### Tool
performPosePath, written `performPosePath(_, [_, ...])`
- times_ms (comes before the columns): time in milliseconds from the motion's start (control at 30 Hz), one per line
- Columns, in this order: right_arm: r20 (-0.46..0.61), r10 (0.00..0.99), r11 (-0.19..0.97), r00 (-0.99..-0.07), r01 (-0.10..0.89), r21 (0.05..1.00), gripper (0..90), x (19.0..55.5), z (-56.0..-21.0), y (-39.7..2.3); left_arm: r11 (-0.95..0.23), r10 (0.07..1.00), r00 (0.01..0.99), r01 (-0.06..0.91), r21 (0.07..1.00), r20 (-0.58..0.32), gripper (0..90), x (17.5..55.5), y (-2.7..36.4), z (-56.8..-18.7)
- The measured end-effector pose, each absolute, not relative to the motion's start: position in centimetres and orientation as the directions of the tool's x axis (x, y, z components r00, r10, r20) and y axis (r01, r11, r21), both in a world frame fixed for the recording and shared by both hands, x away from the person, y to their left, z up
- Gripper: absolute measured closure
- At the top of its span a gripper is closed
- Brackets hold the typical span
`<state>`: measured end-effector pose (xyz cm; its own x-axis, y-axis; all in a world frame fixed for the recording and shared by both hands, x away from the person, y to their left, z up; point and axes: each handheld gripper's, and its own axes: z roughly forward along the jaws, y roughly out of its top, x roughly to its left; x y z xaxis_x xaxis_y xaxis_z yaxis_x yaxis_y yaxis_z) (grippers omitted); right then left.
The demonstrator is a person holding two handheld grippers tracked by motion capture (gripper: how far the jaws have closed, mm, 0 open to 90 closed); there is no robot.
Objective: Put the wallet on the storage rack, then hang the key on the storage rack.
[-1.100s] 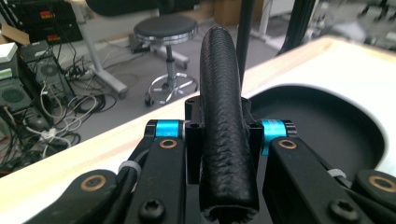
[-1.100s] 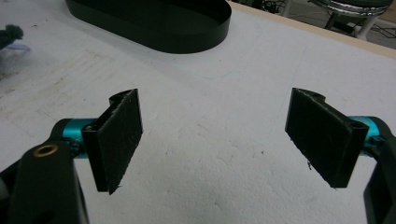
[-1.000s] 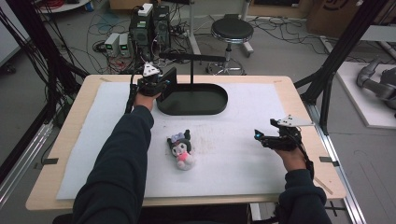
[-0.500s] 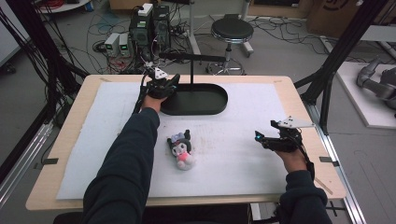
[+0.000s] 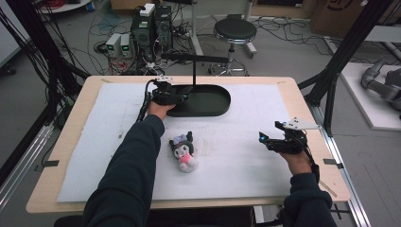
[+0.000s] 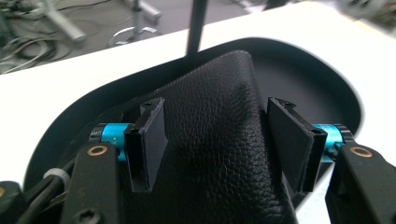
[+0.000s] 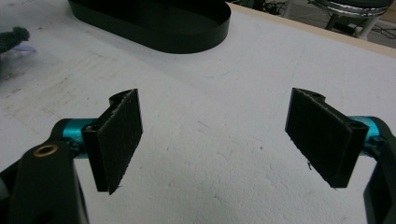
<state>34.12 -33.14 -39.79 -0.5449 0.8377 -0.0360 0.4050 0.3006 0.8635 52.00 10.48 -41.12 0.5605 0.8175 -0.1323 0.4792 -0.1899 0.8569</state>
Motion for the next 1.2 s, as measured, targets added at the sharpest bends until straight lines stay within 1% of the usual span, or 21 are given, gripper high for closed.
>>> performPosePath(67, [-0.035, 0.839, 0.297, -0.543, 0.404, 0.865, 19.1, 34.1, -39.8, -33.2, -0.232, 0.845, 0.529, 0.496, 0.837, -0.080, 39.1, 52.2, 10.2, -41.5])
performPosePath(100, [-0.034, 0.840, 0.296, -0.542, 0.404, 0.866, 19.1, 34.1, -39.8, -33.1, -0.234, 0.848, 0.524, 0.501, 0.833, -0.077, 38.8, 52.4, 10.1, -41.7])
performPosePath(133, [-0.035, 0.839, 0.297, -0.542, 0.404, 0.865, 19.1, 34.1, -39.8, -33.1, -0.227, 0.851, 0.518, 0.510, 0.830, -0.086, 35.7, 52.4, 10.1, -41.8])
performPosePath(300, [-0.036, 0.838, 0.299, -0.544, 0.404, 0.864, 19.1, 34.1, -39.8, -33.1, -0.176, 0.831, 0.541, 0.475, 0.862, -0.128, 33.0, 51.8, 10.2, -40.9])
performPosePath(367, [-0.030, 0.839, 0.295, -0.543, 0.408, 0.864, 19.1, 34.2, -39.8, -33.1, -0.149, 0.827, 0.540, 0.474, 0.868, -0.153, 29.9, 51.3, 10.7, -40.2])
performPosePath(400, [-0.030, 0.839, 0.295, -0.543, 0.408, 0.864, 19.1, 34.2, -39.8, -33.1, -0.127, 0.822, 0.542, 0.472, 0.872, -0.174, 29.9, 50.9, 11.0, -39.9])
performPosePath(500, [-0.026, 0.836, 0.295, -0.549, 0.409, 0.864, 19.1, 34.3, -39.9, -32.9, -0.090, 0.817, 0.544, 0.449, 0.889, -0.192, 29.0, 49.0, 12.3, -39.0])
performPosePath(667, [-0.028, 0.832, 0.301, -0.553, 0.408, 0.862, 19.1, 34.6, -40.0, -32.7, -0.029, 0.817, 0.539, 0.394, 0.919, -0.205, 20.8, 46.3, 14.8, -37.8])
performPosePath(833, [-0.035, 0.831, 0.308, -0.556, 0.407, 0.860, 19.1, 34.6, -39.9, -32.3, -0.019, 0.827, 0.532, 0.353, 0.936, -0.183, 20.6, 44.2, 17.1, -37.5])
performPosePath(1000, [-0.038, 0.828, 0.313, -0.559, 0.405, 0.859, 19.1, 34.5, -39.8, -32.0, -0.043, 0.836, 0.531, 0.313, 0.949, -0.137, 20.8, 42.0, 18.9, -37.6])
performPosePath(1200, [-0.037, 0.821, 0.314, -0.570, 0.397, 0.862, 19.1, 34.5, -39.6, -31.4, -0.039, 0.846, 0.519, 0.288, 0.957, -0.122, 19.4, 39.9, 20.5, -37.8])
